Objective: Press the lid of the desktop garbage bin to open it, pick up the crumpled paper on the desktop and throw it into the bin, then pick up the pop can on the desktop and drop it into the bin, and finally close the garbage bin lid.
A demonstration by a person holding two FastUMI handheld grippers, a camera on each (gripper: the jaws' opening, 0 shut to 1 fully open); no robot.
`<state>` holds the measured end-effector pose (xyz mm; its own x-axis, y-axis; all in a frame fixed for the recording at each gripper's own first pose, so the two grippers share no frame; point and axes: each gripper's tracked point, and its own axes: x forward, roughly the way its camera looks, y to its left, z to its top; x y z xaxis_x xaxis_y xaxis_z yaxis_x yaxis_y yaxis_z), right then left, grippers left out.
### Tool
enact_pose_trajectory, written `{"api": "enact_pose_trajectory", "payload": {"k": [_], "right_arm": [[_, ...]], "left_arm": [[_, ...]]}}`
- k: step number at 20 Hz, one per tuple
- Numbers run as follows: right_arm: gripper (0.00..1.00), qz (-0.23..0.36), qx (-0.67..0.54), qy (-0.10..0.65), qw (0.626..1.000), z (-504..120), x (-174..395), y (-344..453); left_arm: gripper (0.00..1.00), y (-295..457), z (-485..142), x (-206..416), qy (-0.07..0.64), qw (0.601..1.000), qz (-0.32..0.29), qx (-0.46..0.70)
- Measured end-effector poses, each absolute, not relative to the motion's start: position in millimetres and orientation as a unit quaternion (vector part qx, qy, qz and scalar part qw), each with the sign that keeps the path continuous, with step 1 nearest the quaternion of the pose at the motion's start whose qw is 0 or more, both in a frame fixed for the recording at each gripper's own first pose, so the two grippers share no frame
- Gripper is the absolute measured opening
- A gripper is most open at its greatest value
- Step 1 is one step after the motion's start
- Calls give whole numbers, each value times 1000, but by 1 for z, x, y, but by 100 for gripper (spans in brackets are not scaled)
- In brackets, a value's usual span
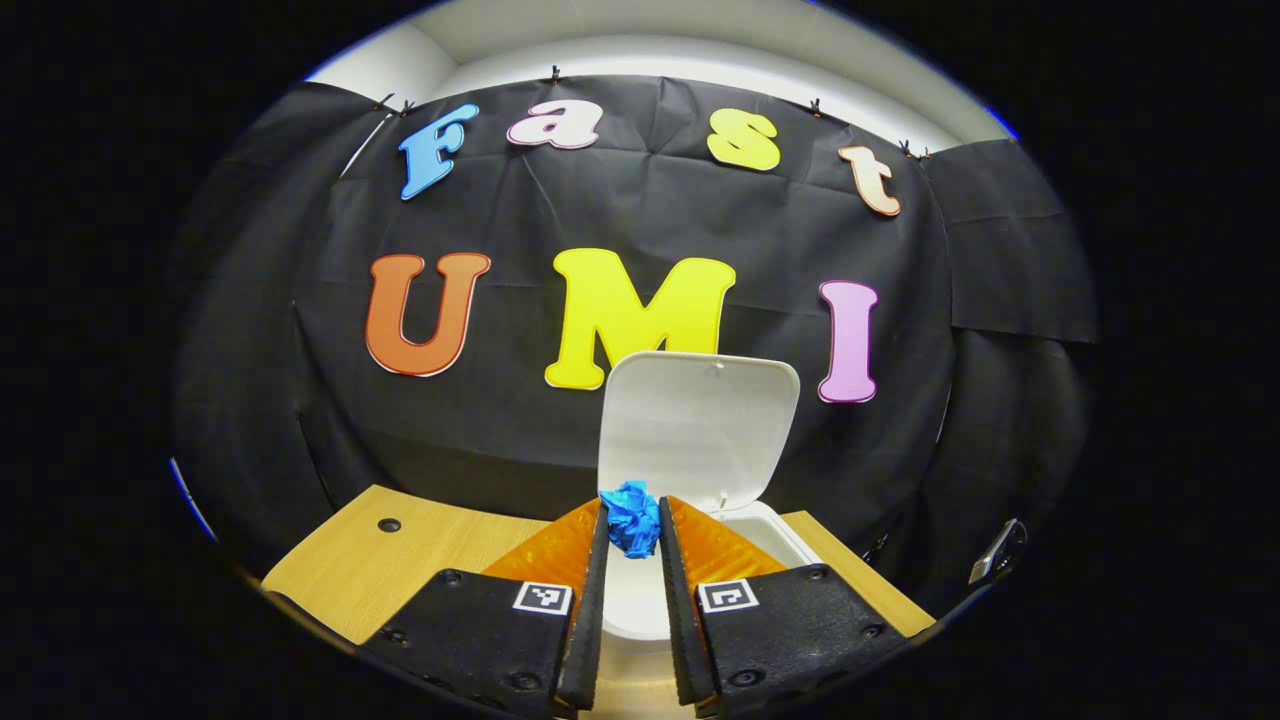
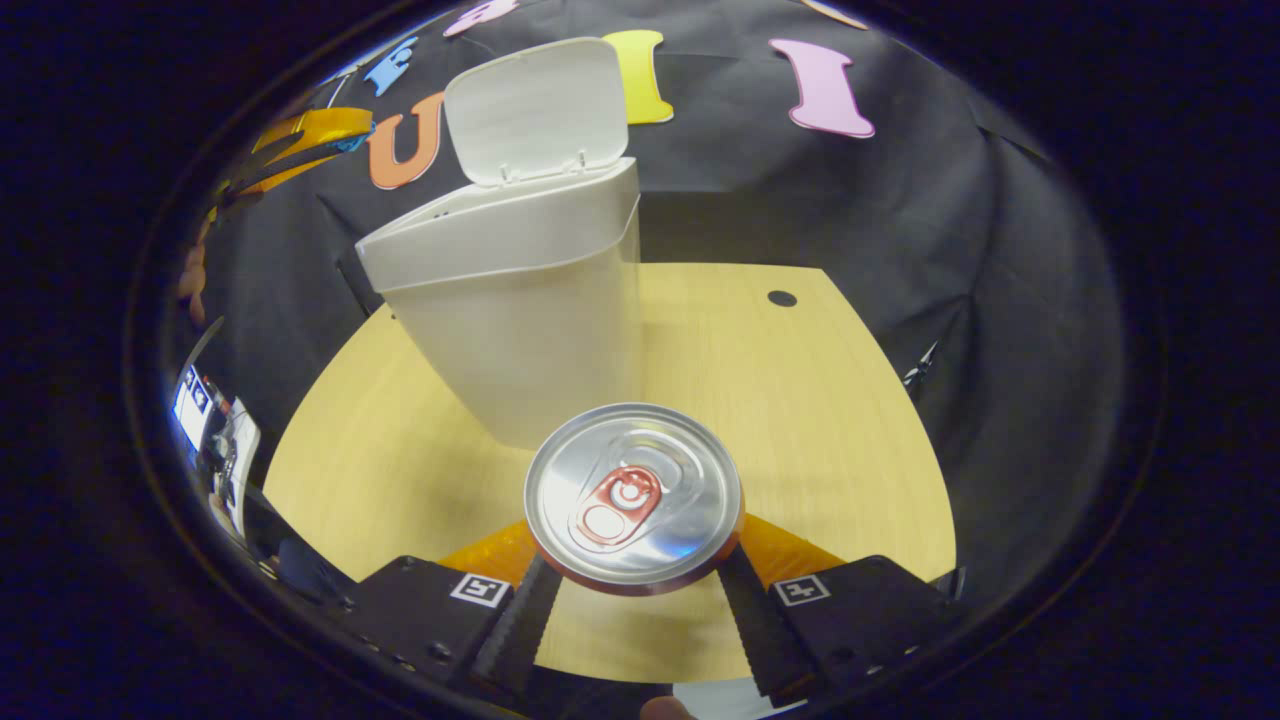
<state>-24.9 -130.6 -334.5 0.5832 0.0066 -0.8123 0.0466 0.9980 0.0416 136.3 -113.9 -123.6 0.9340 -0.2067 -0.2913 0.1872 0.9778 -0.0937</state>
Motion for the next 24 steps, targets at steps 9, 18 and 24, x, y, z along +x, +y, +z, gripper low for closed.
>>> {"api": "enact_pose_trajectory", "payload": {"k": [9, 18, 24], "right_arm": [[80, -35, 35, 450, 891, -327, -22, -152], [80, -26, 30, 439, 898, -321, -13, -144], [80, -21, 16, 441, 897, -320, -16, -136]], "left_arm": [[39, -131, -147, 165, 174, 979, -105, -26], [98, -136, -156, 166, 185, 976, -119, -11], [98, -123, -152, 157, 183, 977, -112, -10]]}}
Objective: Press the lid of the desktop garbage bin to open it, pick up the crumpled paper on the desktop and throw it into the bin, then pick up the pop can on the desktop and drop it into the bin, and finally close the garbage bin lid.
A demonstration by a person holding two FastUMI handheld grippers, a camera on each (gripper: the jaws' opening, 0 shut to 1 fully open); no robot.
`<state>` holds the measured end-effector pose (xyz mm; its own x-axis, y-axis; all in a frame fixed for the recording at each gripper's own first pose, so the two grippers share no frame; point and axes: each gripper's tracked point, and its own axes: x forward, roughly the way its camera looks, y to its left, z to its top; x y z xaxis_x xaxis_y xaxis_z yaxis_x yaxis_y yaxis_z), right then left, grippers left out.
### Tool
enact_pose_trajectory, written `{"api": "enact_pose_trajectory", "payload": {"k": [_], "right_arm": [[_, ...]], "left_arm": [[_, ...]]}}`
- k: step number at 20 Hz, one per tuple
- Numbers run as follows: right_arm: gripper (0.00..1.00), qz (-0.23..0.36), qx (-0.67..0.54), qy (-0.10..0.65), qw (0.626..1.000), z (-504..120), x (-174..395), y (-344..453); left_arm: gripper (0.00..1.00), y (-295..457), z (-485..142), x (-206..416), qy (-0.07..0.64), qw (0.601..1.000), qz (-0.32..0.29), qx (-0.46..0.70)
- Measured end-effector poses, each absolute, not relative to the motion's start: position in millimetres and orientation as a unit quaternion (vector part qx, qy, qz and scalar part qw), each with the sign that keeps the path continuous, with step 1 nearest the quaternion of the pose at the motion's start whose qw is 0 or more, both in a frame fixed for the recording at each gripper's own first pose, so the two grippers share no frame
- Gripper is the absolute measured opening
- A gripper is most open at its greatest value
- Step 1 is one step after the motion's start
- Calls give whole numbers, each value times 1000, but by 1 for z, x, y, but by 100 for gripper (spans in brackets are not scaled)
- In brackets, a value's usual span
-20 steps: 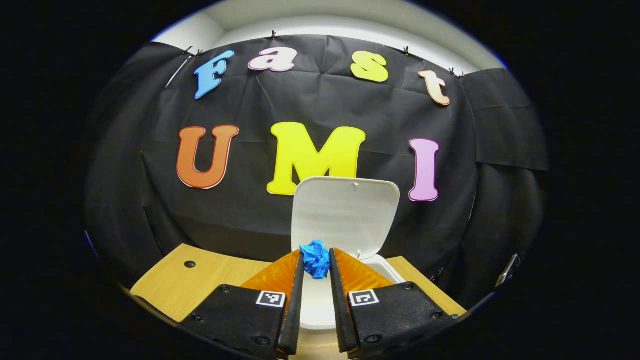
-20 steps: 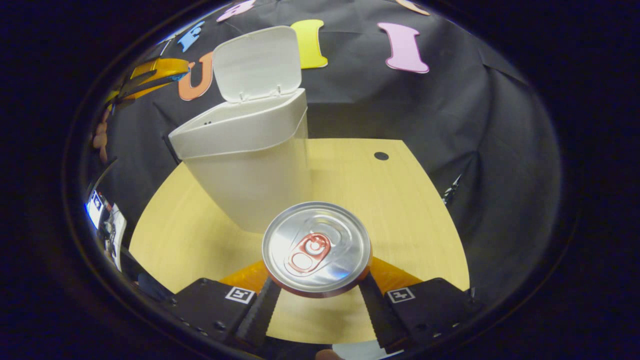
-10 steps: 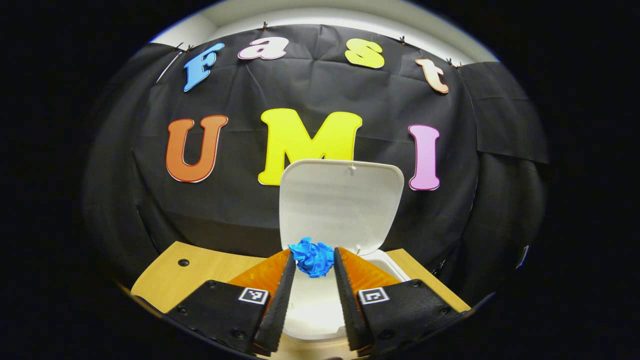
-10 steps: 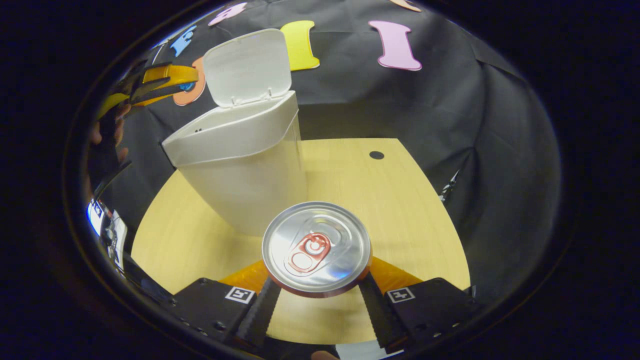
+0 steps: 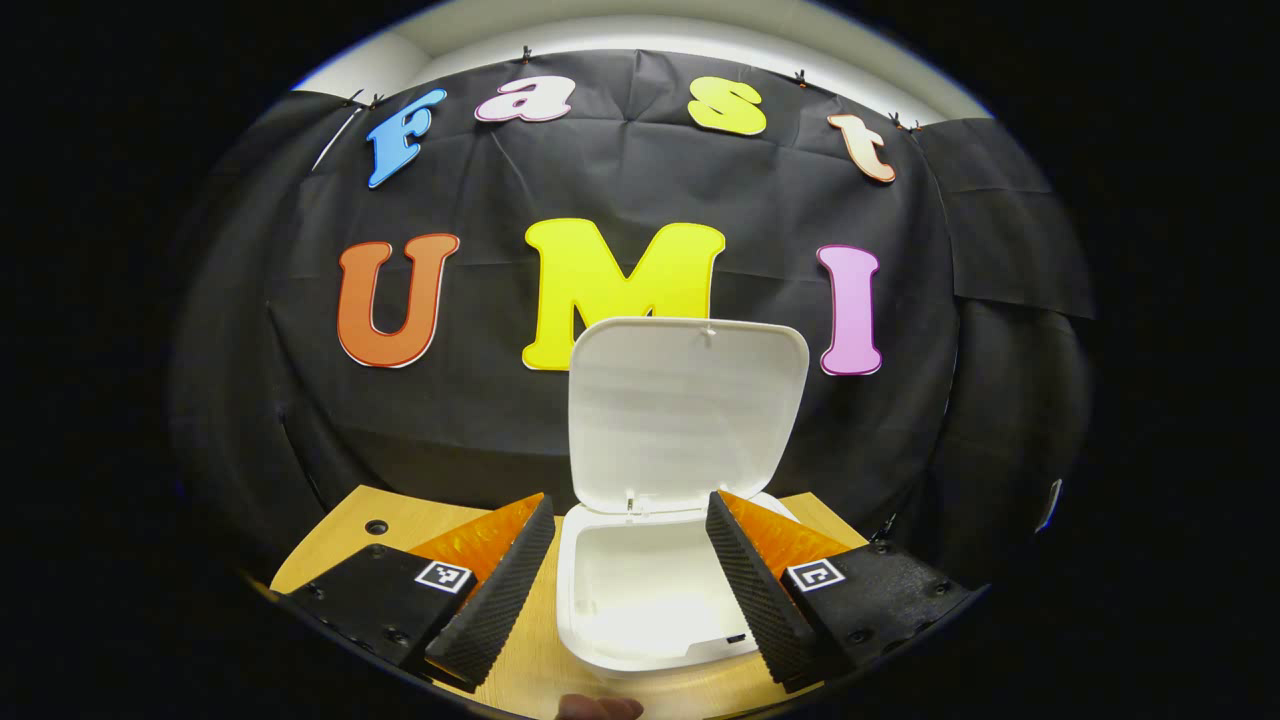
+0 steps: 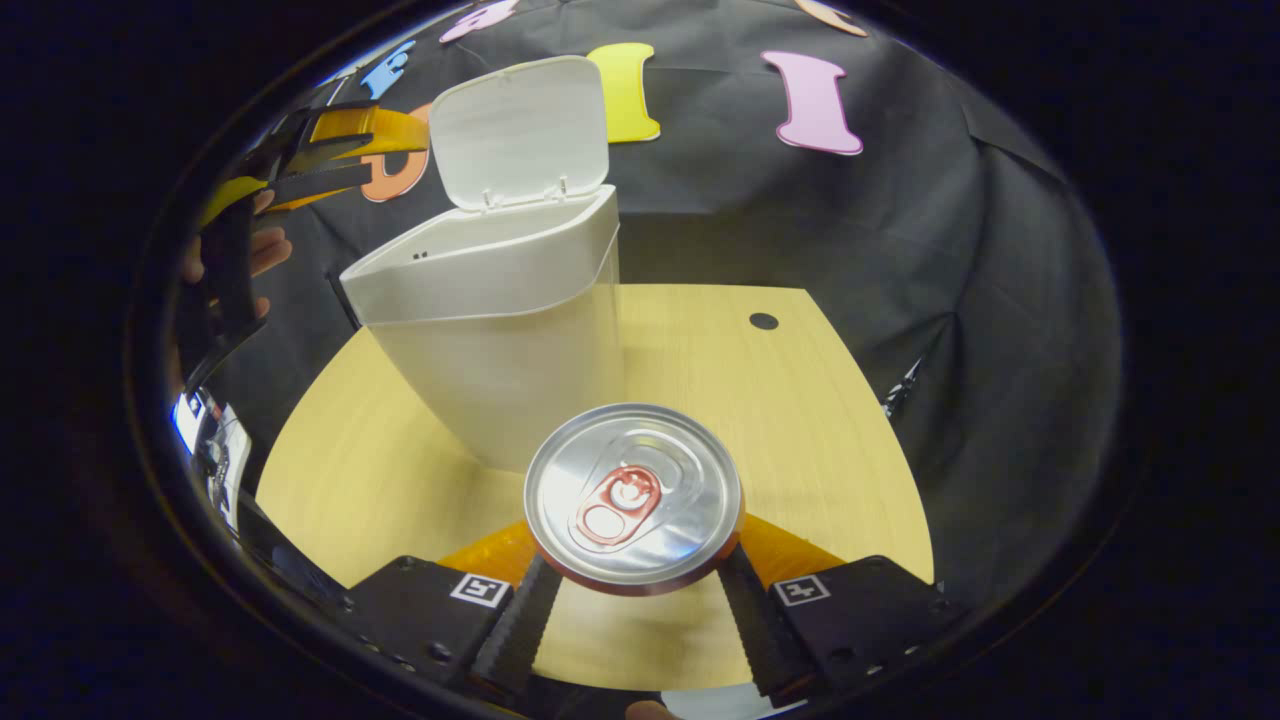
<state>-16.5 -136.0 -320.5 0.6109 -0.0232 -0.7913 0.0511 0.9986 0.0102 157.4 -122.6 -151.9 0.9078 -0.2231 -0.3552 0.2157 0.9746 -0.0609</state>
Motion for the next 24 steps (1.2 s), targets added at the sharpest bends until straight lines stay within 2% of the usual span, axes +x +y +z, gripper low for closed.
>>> {"api": "enact_pose_trajectory", "payload": {"k": [12, 24], "right_arm": [[80, -1, -24, 426, 904, -281, -9, -119], [80, 77, -62, 357, 929, -170, 67, -65]], "left_arm": [[98, -64, -141, 111, 174, 982, -75, -14], [98, 20, -158, 39, 196, 981, -1, -7]]}}
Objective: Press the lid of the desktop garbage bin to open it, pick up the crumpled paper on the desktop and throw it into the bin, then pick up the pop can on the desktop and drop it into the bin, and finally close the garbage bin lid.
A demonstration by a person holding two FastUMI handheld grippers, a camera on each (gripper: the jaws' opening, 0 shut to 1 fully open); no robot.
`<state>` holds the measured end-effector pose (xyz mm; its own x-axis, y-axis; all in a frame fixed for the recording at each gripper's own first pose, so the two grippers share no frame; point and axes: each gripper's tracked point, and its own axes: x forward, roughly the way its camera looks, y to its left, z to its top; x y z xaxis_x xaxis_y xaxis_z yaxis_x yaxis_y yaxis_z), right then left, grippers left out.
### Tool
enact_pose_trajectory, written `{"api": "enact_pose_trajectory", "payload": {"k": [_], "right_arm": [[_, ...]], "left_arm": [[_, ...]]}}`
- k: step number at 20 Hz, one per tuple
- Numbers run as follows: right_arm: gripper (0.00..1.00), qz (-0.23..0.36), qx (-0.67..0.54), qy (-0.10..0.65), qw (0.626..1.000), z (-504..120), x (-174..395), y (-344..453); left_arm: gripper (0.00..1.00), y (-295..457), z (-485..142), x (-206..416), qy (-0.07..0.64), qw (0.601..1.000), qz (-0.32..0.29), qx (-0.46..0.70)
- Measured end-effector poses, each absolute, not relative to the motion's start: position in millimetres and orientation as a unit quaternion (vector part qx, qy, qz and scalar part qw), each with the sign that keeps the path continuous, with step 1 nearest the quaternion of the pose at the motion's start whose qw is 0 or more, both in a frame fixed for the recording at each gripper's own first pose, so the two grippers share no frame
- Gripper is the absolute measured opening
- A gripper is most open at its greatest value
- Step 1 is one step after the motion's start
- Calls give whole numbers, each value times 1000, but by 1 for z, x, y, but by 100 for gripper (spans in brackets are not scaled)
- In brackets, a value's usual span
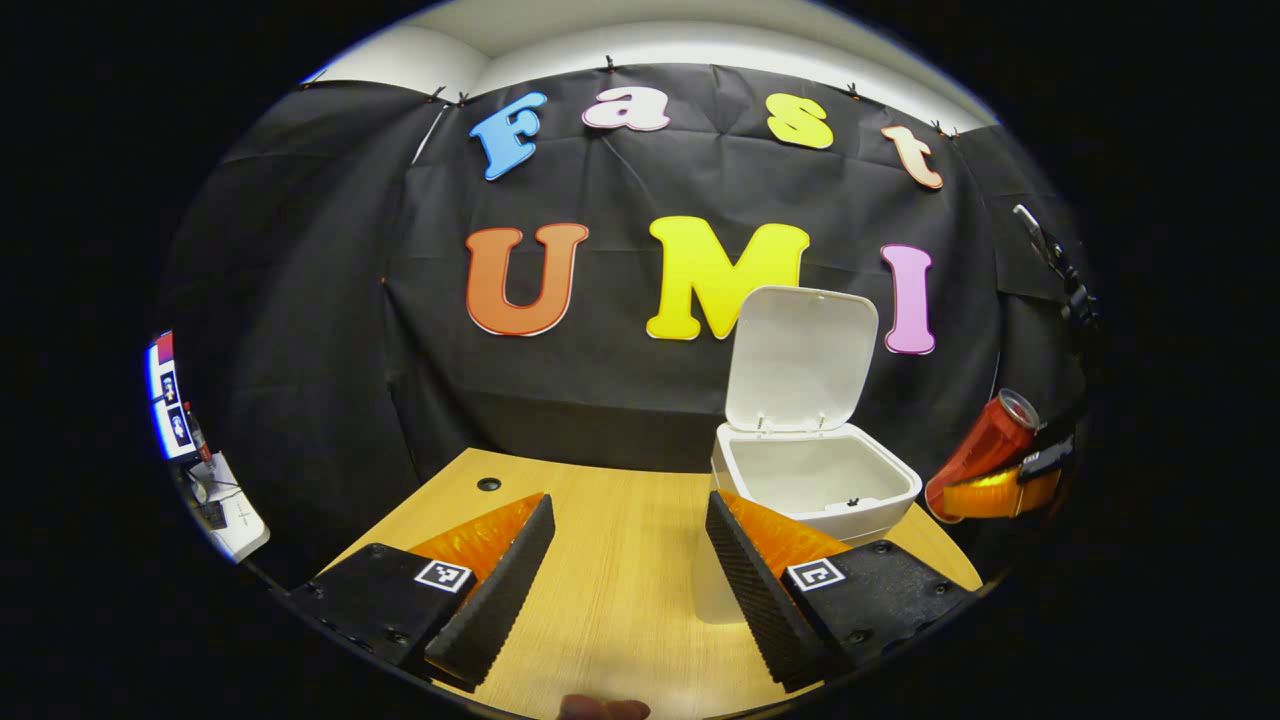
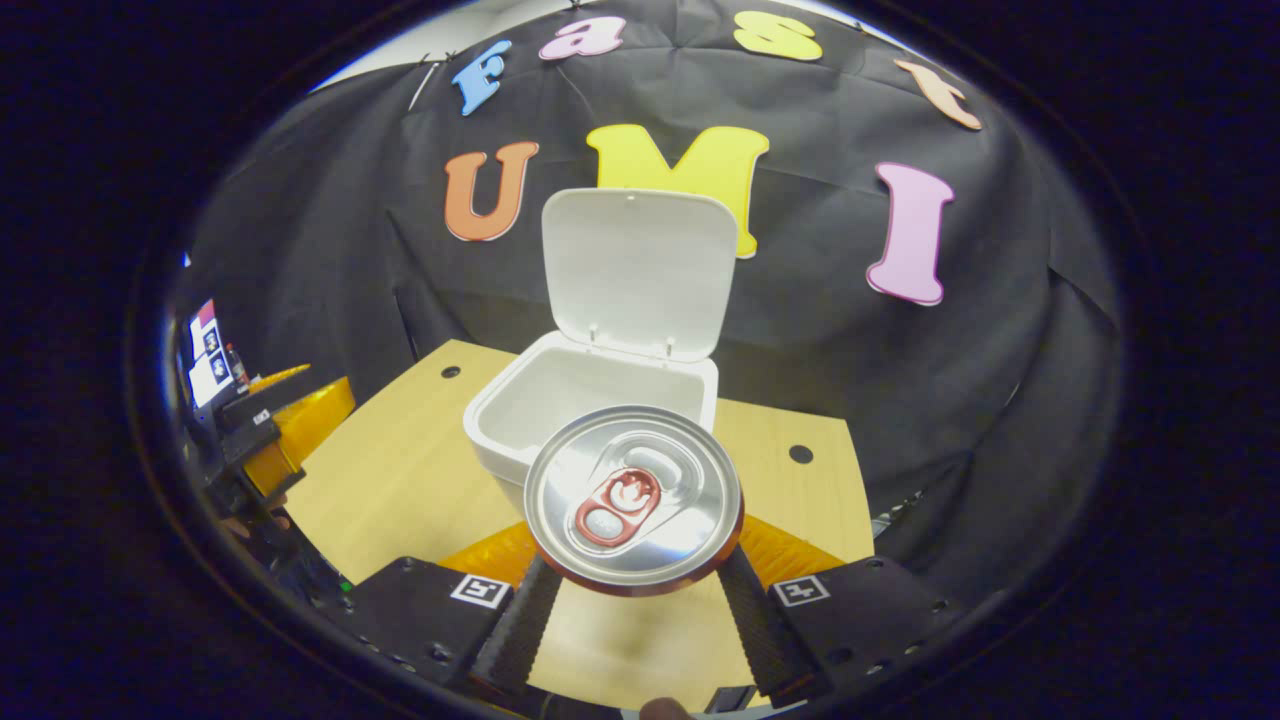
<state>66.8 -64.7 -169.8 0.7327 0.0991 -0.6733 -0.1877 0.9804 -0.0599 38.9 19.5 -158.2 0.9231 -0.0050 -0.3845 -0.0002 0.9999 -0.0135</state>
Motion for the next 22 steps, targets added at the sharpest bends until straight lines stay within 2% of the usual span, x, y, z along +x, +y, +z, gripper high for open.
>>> {"api": "enact_pose_trajectory", "payload": {"k": [8, 13, 22], "right_arm": [[80, 113, -89, 341, 929, -161, 132, -31], [80, 115, -93, 356, 923, -177, 169, -18], [80, 114, -76, 381, 914, -196, 186, -10]], "left_arm": [[98, 64, -133, 10, 163, 985, 50, -3], [98, 79, -133, -7, 172, 981, 90, -18], [98, 86, -130, -6, 172, 979, 106, -16]]}}
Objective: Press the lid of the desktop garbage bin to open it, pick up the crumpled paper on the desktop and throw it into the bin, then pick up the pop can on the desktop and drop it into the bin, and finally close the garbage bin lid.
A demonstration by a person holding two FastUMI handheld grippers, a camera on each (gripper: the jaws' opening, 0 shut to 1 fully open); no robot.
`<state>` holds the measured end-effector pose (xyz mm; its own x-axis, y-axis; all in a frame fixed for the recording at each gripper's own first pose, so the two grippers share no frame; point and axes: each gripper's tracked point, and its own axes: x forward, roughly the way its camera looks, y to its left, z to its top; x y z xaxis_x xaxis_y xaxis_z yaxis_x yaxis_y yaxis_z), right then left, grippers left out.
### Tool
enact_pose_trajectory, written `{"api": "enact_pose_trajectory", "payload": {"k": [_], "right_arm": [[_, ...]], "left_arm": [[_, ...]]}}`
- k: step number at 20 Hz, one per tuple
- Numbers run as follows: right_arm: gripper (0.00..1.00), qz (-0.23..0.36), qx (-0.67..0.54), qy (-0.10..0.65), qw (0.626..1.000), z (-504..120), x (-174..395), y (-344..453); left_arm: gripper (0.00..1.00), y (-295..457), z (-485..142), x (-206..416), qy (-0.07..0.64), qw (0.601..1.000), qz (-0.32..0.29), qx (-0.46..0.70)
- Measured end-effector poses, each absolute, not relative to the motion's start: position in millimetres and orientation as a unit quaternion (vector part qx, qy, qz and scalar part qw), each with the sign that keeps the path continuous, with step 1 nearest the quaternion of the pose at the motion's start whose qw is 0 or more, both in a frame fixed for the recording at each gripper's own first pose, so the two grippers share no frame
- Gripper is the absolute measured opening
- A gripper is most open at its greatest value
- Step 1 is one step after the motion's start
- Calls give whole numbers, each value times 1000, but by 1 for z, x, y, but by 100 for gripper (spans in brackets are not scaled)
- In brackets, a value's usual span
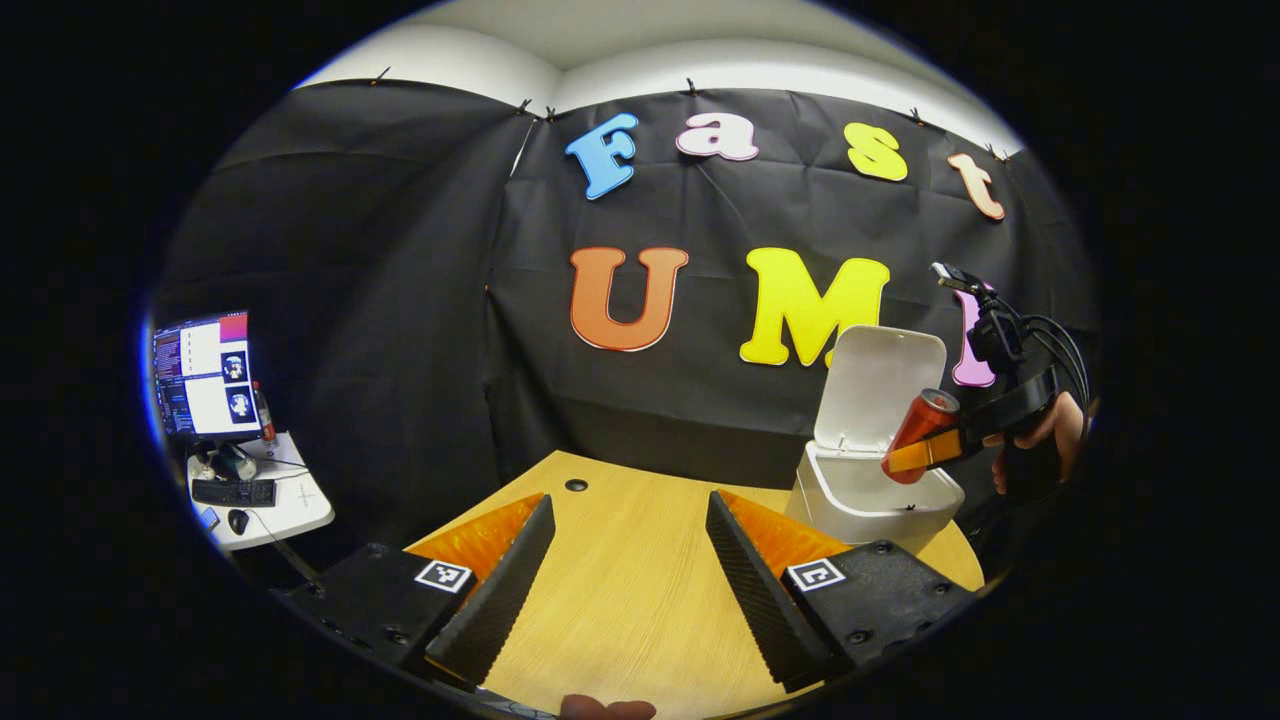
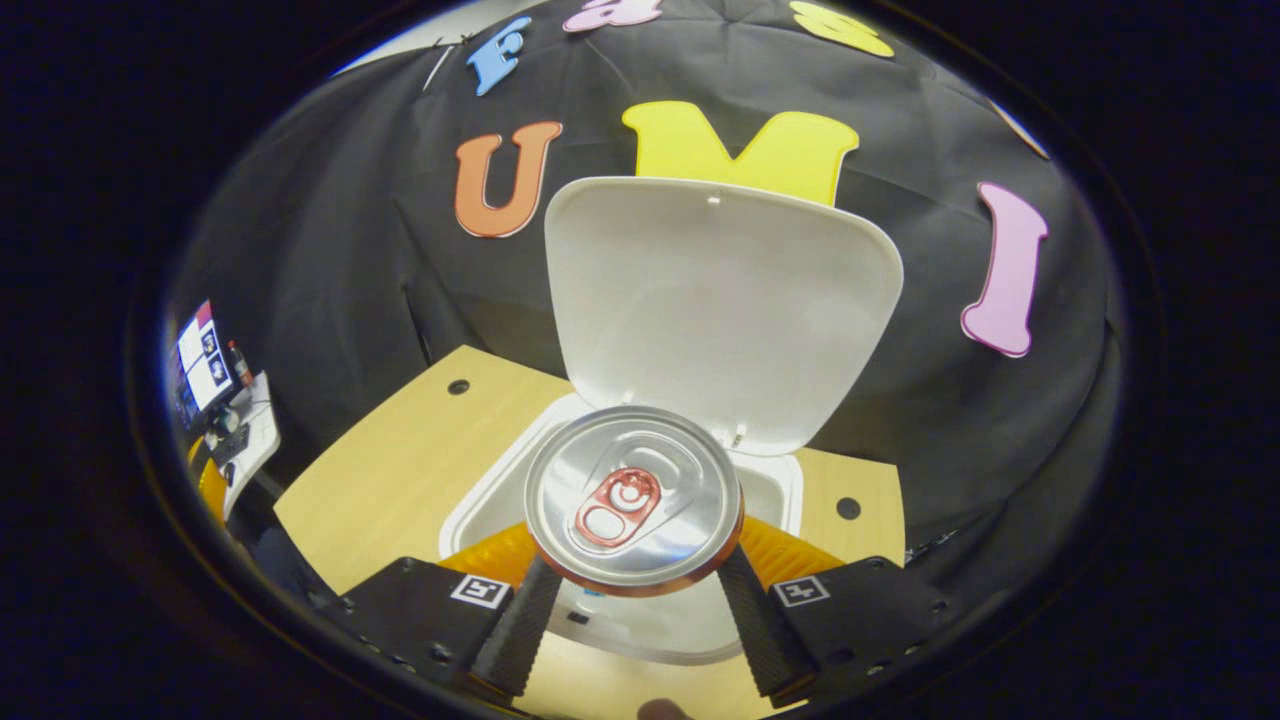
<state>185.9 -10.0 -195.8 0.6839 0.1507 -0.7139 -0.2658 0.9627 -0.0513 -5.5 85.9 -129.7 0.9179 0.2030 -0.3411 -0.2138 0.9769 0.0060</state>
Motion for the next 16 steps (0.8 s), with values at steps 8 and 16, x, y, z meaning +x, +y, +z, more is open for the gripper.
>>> {"api": "enact_pose_trajectory", "payload": {"k": [8, 16], "right_arm": [[82, 87, -55, 389, 916, -206, 199, -21], [94, 70, -52, 362, 928, -190, 202, -31]], "left_arm": [[98, 82, -127, -1, 168, 980, 105, -10], [98, 75, -121, 4, 162, 982, 100, -7]]}}
